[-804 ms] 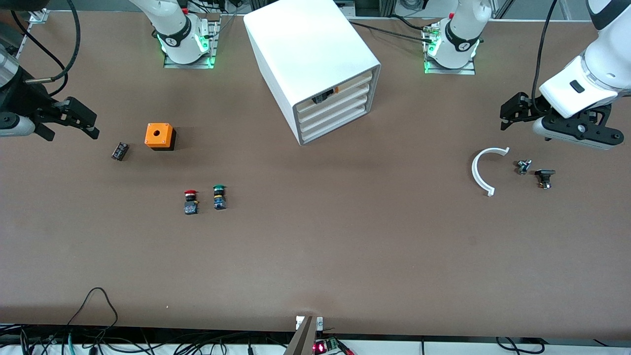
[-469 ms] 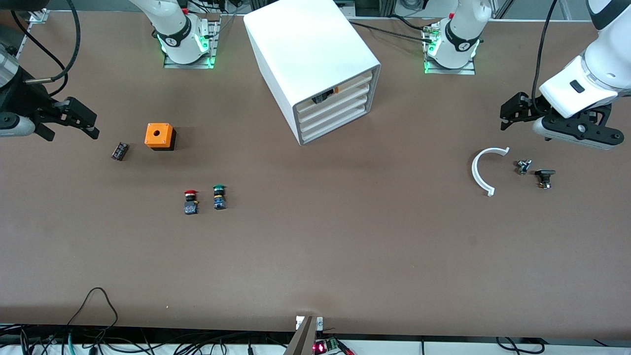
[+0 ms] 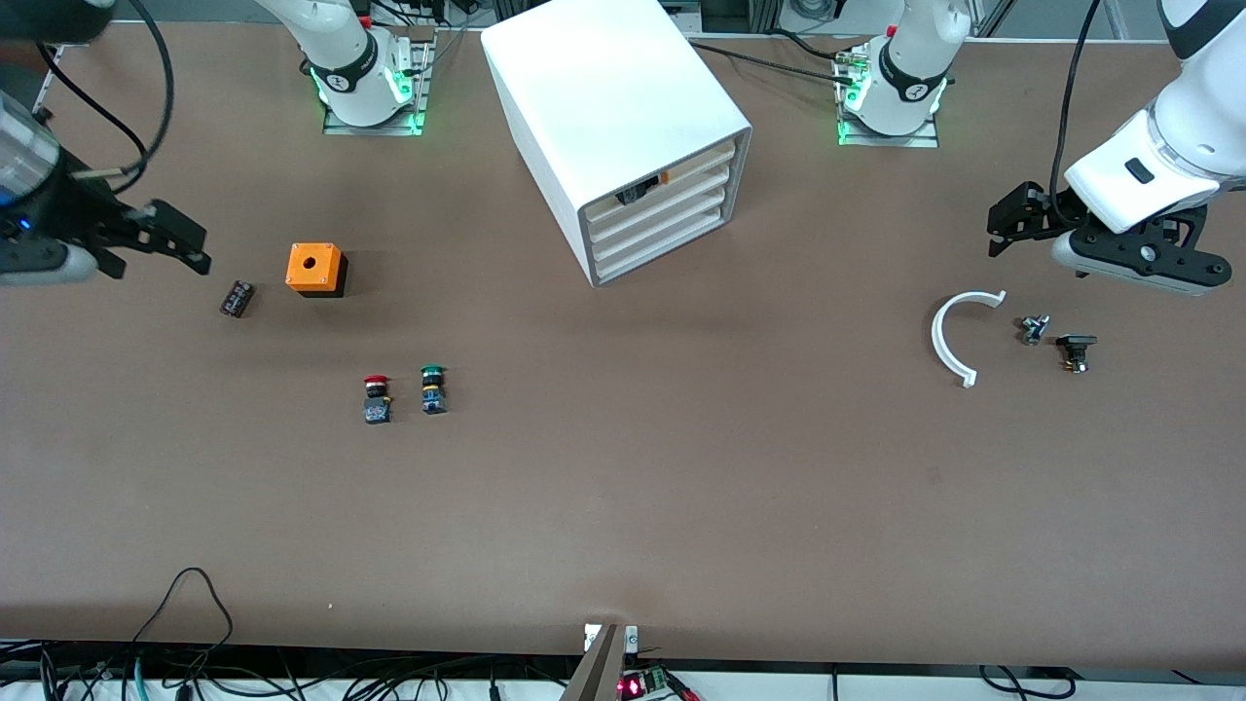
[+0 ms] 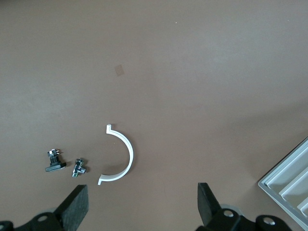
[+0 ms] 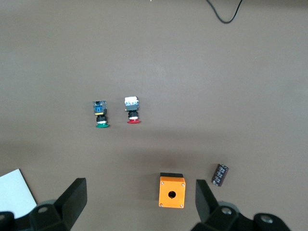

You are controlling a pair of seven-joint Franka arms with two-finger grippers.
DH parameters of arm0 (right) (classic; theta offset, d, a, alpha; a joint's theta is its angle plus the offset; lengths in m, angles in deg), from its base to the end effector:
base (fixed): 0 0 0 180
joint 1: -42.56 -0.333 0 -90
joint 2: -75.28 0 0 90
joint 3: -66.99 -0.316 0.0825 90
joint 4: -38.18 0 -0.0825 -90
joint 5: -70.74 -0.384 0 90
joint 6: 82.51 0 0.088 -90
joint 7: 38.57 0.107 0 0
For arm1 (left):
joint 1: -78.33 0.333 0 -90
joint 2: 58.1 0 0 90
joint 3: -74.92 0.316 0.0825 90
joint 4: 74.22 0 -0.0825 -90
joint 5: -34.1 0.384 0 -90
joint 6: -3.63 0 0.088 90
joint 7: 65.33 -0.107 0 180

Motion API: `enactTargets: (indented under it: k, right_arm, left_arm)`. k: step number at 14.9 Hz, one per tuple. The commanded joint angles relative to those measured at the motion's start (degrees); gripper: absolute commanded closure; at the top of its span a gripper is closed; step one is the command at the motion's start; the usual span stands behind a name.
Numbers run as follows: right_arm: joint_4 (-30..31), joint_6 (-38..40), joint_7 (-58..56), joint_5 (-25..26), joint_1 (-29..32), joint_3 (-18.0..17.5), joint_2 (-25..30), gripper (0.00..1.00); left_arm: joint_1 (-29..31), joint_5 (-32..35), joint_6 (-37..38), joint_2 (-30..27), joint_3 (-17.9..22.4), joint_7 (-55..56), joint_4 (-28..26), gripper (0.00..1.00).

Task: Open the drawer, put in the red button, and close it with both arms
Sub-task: 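Reach the right gripper toward the red button while the left gripper approaches the cabinet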

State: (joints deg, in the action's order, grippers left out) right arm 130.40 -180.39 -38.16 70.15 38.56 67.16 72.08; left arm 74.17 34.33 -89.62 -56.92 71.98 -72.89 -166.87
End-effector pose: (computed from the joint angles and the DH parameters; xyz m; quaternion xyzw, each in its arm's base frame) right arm 0.5812 0.0399 0.5866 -0.9993 -0.0292 -0.0213 0.0058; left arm 0.5603 -0.0691 0.5960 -0.9918 0.1277 0.0051 0.0015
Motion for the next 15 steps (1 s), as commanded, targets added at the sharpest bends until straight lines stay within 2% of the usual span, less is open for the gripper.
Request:
enactTargets:
  k: [1,3,5,8,11,15]
  right_arm:
    - [-1.2,0.6,-1.6,-0.1,0.0,-0.3,-3.6,0.00]
    - [-1.3,0.0,-1.6,-0.4,-0.4,-0.4,-5.6,0.00]
    - [-1.1,-3.4,-2.1,-1.3,-0.7,-0.7,-8.1,0.00]
    - [-0.3,-7.3,-4.5,-3.9,-1.4,-0.7,-11.2,0.00]
    - [1.2,-12.9,-6.0,-4.2,-1.5,-0.8,-15.0,0.00]
    - [1.6,-19.2,-7.2,-4.2,-1.5,-2.5,-20.3,0.00]
  left_arm:
    - [-0.1,-1.4,2.0,-0.2,0.1,-1.0,0.9,0.00]
    - [-0.3,-2.9,4.5,0.0,0.0,-1.0,1.0,0.00]
    - [0.0,-9.3,8.7,0.2,0.0,-1.3,0.9,0.00]
    - [-0.5,-14.5,13.7,1.6,-0.2,-1.4,0.8,0.00]
    - [0.5,-24.3,21.8,5.9,-0.2,-1.7,0.8,0.00]
    - [0.6,-33.8,23.6,9.9,-0.2,-3.0,-1.8,0.00]
